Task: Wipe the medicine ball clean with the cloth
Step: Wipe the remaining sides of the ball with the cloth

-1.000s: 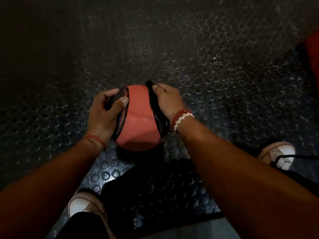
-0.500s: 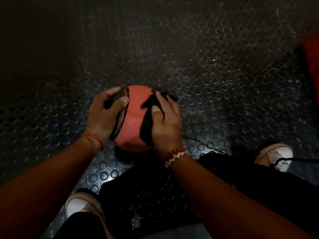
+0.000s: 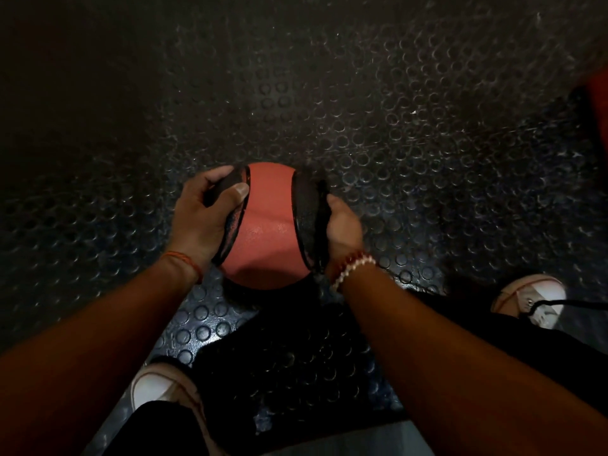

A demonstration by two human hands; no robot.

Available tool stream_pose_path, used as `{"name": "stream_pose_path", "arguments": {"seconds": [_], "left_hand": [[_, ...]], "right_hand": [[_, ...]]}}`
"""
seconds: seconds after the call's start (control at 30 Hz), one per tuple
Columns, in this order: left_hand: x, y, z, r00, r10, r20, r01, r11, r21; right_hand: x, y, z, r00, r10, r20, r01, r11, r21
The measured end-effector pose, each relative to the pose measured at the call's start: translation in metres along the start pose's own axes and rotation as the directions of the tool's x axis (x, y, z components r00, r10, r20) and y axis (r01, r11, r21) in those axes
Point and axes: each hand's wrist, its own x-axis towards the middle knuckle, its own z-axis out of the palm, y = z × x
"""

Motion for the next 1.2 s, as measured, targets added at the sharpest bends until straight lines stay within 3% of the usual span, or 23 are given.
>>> {"name": "stream_pose_path", "arguments": {"seconds": [0.07, 0.13, 0.23, 0.3, 0.4, 0.53, 0.6, 0.7, 0.8, 0.9, 1.0, 1.07, 1.13, 1.2], "left_hand": [[0.001, 0.003, 0.003, 1.000, 0.008, -0.009, -0.008, 1.000, -0.011], [0.002, 0.004, 0.005, 1.000, 0.007, -0.017, -0.007, 1.000, -0.002], [0.003, 0.005, 0.007, 1.000, 0.008, -0.024, -0.008, 1.000, -0.008], [0.004, 0.003, 0.006, 0.999, -0.021, -0.033, 0.020, 0.999, -0.042], [0.004, 0.000, 0.000, 0.996, -0.075, -0.041, 0.070, 0.991, -0.112], [-0.004, -0.002, -0.003, 0.996, -0.083, -0.032, 0.080, 0.992, -0.094], [-0.006, -0.001, -0.003, 0.995, -0.093, -0.036, 0.088, 0.988, -0.126], [-0.006, 0.001, -0.002, 0.994, -0.101, -0.035, 0.096, 0.988, -0.124], [-0.004, 0.003, -0.001, 0.995, -0.092, -0.027, 0.090, 0.992, -0.085], [-0.002, 0.009, 0.000, 0.995, -0.096, -0.028, 0.094, 0.993, -0.068], [0.000, 0.010, 0.001, 0.996, -0.086, -0.020, 0.085, 0.994, -0.063], [0.001, 0.008, 0.002, 0.997, -0.081, -0.009, 0.079, 0.992, -0.097], [0.002, 0.006, 0.001, 0.996, -0.083, -0.009, 0.082, 0.989, -0.123], [0.002, 0.004, -0.001, 0.997, -0.074, -0.006, 0.073, 0.991, -0.114]], "right_hand": [[-0.028, 0.015, 0.002, 0.987, -0.150, -0.053, 0.154, 0.985, 0.082], [-0.053, 0.024, 0.005, 0.935, -0.353, -0.031, 0.347, 0.931, -0.112], [-0.064, 0.020, 0.007, 0.814, -0.565, 0.134, 0.563, 0.712, -0.420], [-0.054, 0.001, 0.010, 0.770, -0.600, 0.219, 0.619, 0.617, -0.486], [-0.029, -0.025, 0.019, 0.789, -0.522, 0.325, 0.607, 0.579, -0.544], [0.008, -0.056, 0.025, 0.899, -0.273, 0.342, 0.416, 0.776, -0.474], [0.021, -0.053, 0.022, 0.955, -0.094, 0.280, 0.213, 0.875, -0.434], [0.027, -0.036, 0.012, 0.983, 0.120, 0.141, -0.088, 0.973, -0.215], [0.018, -0.021, 0.006, 0.993, 0.091, 0.078, -0.077, 0.983, -0.166], [-0.008, 0.002, 0.003, 0.993, -0.120, -0.010, 0.119, 0.989, -0.093], [-0.040, 0.015, 0.008, 0.883, -0.467, 0.052, 0.461, 0.841, -0.282], [-0.047, 0.005, 0.011, 0.762, -0.610, 0.219, 0.630, 0.618, -0.470], [-0.039, -0.016, 0.016, 0.703, -0.625, 0.341, 0.687, 0.471, -0.554], [-0.019, -0.035, 0.023, 0.720, -0.552, 0.420, 0.681, 0.451, -0.577]]}}
